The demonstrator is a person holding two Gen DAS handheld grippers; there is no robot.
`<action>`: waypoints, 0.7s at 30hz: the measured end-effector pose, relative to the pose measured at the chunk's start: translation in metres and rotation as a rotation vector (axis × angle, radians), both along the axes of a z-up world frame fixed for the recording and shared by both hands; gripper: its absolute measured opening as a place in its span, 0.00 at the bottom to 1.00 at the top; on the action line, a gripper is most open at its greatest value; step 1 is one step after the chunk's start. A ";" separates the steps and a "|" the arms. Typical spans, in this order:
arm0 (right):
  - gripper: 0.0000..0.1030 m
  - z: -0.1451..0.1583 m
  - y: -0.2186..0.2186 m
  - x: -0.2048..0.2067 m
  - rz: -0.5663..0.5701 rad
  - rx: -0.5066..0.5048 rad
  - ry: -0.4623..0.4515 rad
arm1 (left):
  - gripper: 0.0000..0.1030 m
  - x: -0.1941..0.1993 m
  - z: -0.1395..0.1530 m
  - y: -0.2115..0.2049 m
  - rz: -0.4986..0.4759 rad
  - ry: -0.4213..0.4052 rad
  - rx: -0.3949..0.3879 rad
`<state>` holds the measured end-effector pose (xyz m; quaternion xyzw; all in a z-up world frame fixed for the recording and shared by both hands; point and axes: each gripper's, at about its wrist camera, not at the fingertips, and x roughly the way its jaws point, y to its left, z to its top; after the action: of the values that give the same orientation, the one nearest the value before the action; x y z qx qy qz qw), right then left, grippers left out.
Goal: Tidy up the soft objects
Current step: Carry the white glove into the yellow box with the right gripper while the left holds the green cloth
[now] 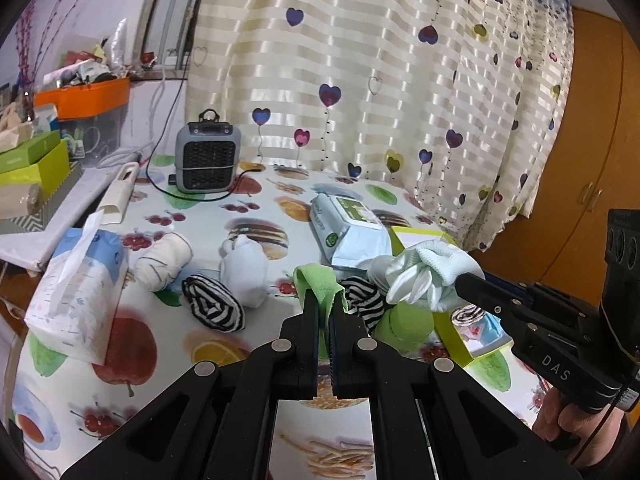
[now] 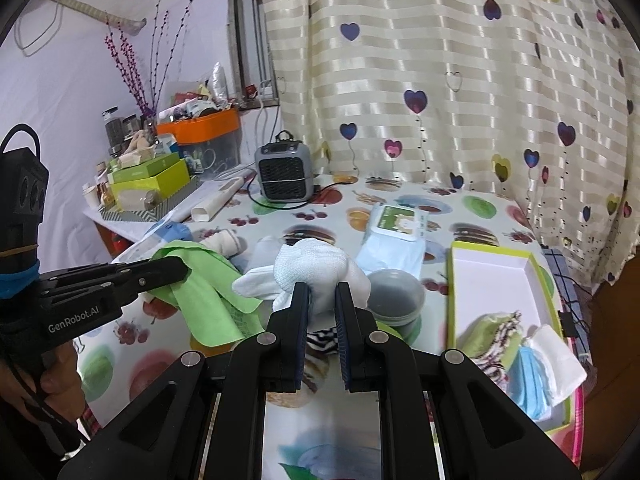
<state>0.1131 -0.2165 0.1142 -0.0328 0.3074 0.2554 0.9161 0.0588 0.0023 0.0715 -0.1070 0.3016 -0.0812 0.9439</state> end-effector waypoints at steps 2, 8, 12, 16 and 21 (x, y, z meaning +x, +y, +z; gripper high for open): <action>0.13 0.001 -0.007 0.000 -0.018 0.003 -0.003 | 0.04 0.002 0.001 -0.004 -0.008 0.001 -0.001; 0.13 0.006 -0.035 0.002 -0.087 0.014 -0.020 | 0.04 0.010 0.009 -0.019 -0.043 -0.013 0.003; 0.14 0.009 -0.054 0.004 -0.137 0.015 -0.028 | 0.04 0.015 0.013 -0.030 -0.065 -0.021 0.004; 0.14 0.008 -0.076 0.008 -0.194 0.014 -0.025 | 0.04 0.021 0.015 -0.042 -0.088 -0.023 0.005; 0.14 0.000 -0.099 0.010 -0.245 0.013 -0.005 | 0.04 0.027 0.016 -0.057 -0.113 -0.020 0.009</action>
<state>0.1234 -0.3152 0.1145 0.0105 0.3052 0.1434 0.9414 0.0862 -0.0545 0.0876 -0.0846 0.2979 -0.1343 0.9413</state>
